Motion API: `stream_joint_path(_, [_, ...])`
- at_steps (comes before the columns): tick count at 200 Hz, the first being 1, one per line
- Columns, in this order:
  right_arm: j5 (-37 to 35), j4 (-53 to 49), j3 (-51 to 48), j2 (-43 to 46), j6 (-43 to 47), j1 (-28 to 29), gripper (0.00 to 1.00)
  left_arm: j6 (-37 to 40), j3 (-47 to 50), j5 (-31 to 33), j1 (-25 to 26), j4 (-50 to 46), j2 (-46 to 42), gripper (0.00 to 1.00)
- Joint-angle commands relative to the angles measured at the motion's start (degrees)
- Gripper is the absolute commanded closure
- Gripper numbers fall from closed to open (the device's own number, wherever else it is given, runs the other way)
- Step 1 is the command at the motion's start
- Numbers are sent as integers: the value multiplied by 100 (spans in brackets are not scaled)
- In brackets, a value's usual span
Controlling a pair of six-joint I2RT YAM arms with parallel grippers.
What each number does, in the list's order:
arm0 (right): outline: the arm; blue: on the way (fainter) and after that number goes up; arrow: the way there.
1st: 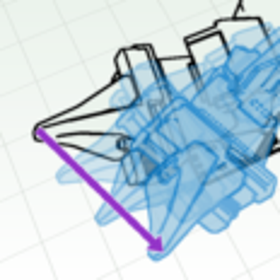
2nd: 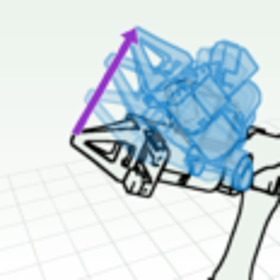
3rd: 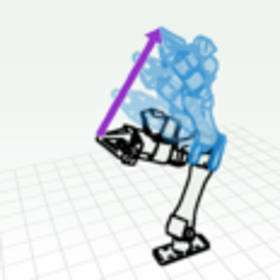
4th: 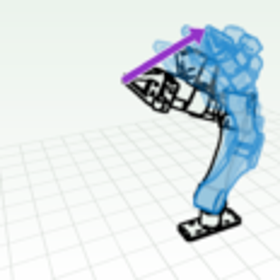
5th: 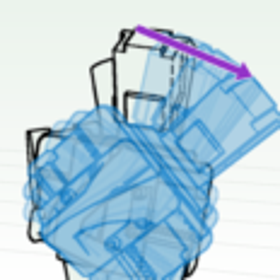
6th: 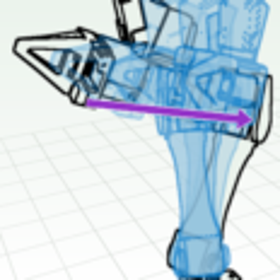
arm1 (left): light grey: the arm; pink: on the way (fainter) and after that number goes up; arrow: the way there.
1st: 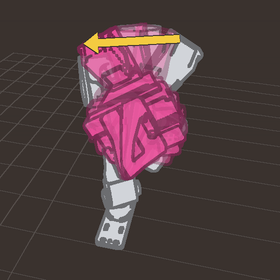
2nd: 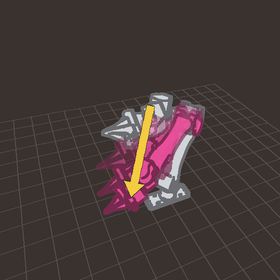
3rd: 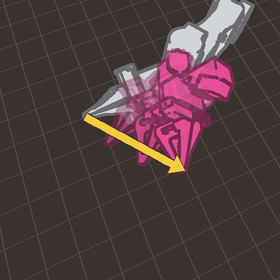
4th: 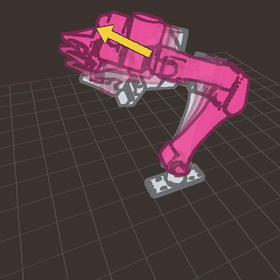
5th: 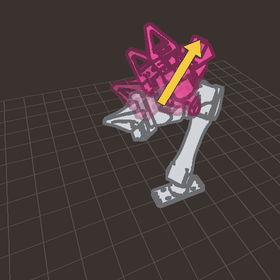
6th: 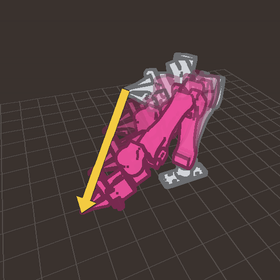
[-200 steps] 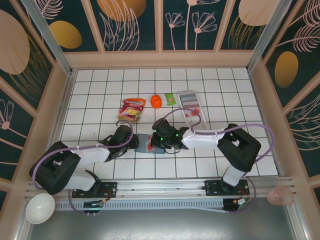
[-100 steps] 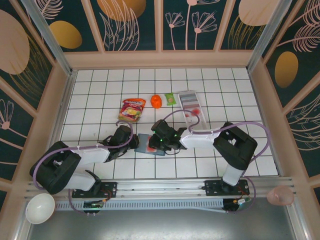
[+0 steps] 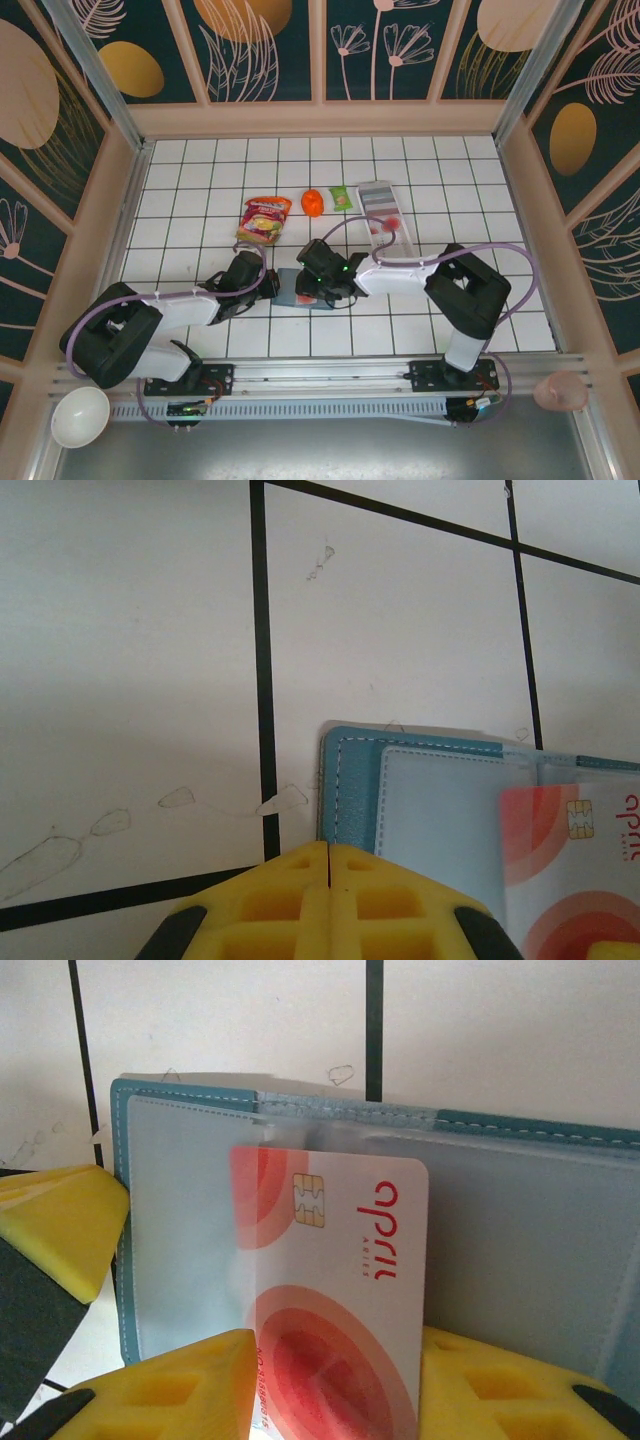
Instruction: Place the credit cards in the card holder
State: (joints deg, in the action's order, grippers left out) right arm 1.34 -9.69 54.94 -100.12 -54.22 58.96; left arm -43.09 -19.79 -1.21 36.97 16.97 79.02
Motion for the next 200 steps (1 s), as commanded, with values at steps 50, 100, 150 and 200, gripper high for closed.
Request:
stream_joint_path(50, [-161, 160, 45, -179, -451, 98, 59, -32, 264, -336, 39, -432, 132, 95])
stream_joint_path(100, [-746, -111, -119, -77, -1054, 108, 79, -32, 295, -346, 38, -405, 78, 95])
stream_joint_path(150, [-1095, -161, -165, -34, -1418, 139, 86, -27, 344, -391, 41, -357, 52, 96])
stream_joint_path(200, [-924, -220, 128, -252, -1144, 262, 75, -24, 344, -441, 49, -329, 68, 96])
